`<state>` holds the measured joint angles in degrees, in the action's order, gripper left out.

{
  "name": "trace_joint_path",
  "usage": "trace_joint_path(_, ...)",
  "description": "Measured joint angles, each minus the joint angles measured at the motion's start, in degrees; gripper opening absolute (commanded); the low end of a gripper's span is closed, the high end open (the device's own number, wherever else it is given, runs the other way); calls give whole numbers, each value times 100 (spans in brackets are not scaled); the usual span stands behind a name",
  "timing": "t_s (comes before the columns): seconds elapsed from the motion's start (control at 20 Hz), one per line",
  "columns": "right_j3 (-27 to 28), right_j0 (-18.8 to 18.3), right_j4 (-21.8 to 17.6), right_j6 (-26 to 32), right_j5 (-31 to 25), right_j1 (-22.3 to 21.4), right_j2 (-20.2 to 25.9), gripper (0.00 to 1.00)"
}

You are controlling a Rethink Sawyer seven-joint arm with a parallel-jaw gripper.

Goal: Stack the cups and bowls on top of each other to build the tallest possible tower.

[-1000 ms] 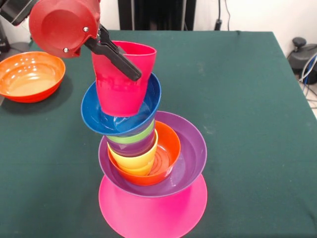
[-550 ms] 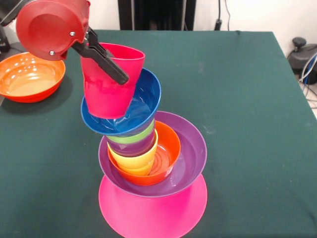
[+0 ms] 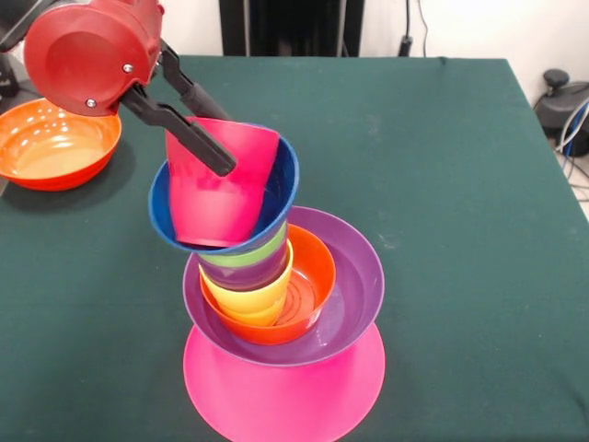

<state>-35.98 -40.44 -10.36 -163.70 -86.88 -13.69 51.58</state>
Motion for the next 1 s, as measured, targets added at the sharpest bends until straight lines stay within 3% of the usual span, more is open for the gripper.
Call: trace_joint_path(1.0,-3,236,472,0,75,-31,-444,100)
